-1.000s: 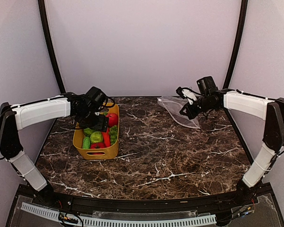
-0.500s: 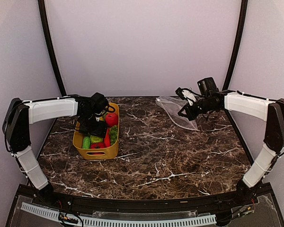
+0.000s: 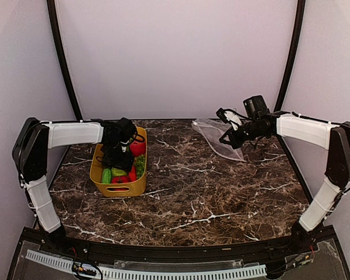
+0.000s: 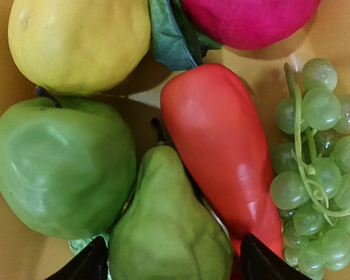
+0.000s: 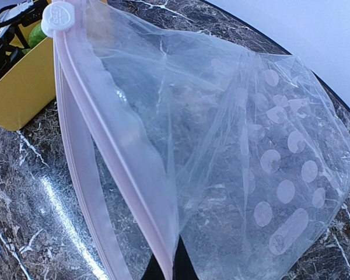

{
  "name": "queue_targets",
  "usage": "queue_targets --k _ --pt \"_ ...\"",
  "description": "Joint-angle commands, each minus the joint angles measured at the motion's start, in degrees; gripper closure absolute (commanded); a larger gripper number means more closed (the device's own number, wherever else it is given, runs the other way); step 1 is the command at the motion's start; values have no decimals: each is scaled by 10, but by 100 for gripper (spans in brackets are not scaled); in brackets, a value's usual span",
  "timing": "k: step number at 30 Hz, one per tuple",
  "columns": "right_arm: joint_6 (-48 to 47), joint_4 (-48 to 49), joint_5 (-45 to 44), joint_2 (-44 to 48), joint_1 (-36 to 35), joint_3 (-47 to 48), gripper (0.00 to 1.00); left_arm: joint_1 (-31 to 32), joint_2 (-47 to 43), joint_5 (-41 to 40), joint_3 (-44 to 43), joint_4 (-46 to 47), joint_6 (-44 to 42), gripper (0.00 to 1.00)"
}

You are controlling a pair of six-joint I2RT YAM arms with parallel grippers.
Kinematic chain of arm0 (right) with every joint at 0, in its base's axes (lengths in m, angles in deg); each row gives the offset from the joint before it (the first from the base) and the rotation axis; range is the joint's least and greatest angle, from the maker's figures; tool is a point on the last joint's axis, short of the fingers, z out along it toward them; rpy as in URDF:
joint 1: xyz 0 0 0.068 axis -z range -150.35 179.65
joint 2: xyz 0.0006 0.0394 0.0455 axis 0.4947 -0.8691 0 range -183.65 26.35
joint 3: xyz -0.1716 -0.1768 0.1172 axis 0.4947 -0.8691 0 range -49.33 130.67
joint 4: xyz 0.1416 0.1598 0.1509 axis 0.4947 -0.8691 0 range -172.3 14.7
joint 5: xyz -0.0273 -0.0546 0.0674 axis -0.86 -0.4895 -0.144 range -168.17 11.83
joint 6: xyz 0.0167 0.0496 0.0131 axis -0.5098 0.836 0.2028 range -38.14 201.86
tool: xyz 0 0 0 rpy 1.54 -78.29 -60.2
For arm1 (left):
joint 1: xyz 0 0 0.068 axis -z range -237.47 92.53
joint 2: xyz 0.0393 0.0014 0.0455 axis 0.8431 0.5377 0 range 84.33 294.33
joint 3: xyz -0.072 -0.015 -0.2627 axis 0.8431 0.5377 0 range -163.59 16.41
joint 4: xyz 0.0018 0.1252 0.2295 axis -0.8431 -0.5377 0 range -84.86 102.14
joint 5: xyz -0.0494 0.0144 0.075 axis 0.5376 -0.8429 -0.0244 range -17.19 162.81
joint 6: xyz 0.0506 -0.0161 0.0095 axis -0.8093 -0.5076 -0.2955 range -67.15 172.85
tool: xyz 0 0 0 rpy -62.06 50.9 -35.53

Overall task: Place the food in the zip-top bag and seal the zipper
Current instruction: Pick up the fake fruit from the bin.

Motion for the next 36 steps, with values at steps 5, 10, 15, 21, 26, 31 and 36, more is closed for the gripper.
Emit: queue_targets --k 5,10,15,21,26,31,36 --pt "-5 8 5 -2 -1 -1 100 -5 4 -8 -18 -18 -5 38" --pt "-4 7 4 -2 -1 1 100 -5 -17 -30 -28 -56 -4 48" --pt "-4 5 0 0 -1 2 100 -5 -54 -37 -30 -71 -9 50" --pt "-1 1 3 1 -1 5 100 -3 -109 21 -16 -32 -18 53" --pt "6 -9 10 -4 -2 16 100 13 -154 83 4 40 -35 54" --pt "8 -33 14 -16 -4 47 100 60 -193 90 3 115 -69 55" --pt "5 -62 7 -33 -6 88 100 102 -224 108 22 208 -99 55"
